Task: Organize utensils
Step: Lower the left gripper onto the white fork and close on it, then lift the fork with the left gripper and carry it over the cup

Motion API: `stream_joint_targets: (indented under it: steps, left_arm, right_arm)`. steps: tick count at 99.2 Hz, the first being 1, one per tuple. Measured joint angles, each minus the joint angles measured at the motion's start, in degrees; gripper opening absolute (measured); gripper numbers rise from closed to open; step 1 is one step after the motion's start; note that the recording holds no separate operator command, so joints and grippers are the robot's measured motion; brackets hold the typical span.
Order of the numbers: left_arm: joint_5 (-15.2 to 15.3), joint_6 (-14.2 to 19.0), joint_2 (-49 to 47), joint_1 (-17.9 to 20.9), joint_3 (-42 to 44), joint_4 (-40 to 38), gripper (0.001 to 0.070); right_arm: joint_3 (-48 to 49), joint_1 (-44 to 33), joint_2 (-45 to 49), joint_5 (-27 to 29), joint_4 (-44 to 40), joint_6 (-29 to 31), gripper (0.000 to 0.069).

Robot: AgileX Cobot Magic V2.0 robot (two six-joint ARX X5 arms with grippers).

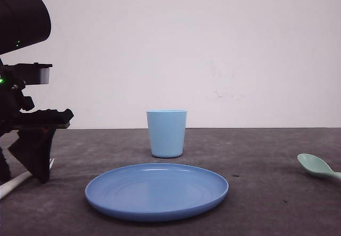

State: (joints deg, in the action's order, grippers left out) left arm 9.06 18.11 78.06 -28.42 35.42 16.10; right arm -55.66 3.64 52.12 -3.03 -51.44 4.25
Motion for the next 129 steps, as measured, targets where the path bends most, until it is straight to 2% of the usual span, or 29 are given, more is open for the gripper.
stream_joint_targets:
  steps: [27, 40, 78, 95, 111, 129]
  left_arm:
    - [-0.4, 0.0, 0.2, 0.0, 0.2, -0.1, 0.0108]
    - [-0.6, 0.0, 0.2, -0.2, 0.2, -0.1, 0.0048]
    - [-0.9, -0.5, -0.4, -0.2, 1.2, 1.0, 0.0043]
    - [-1.0, -1.2, -4.7, -0.3, 5.7, -0.3, 0.0043]
    - [-3.1, -2.0, -8.2, -0.7, 9.3, -7.7, 0.0043]
    - [-7.3, -2.9, -7.8, -1.2, 9.5, -24.3, 0.0043]
  right_arm:
    - [0.0, 0.0, 0.0, 0.0, 0.0, 0.0, 0.068]
    - [0.0, 0.0, 0.0, 0.0, 0.0, 0.0, 0.068]
    - [0.0, 0.0, 0.0, 0.0, 0.0, 0.0, 0.068]
    - [0.0, 0.0, 0.0, 0.0, 0.0, 0.0, 0.068]
    - [0.0, 0.0, 0.0, 0.0, 0.0, 0.0, 0.068]
    - [0.0, 0.0, 0.0, 0.0, -0.3, 0.0, 0.068]
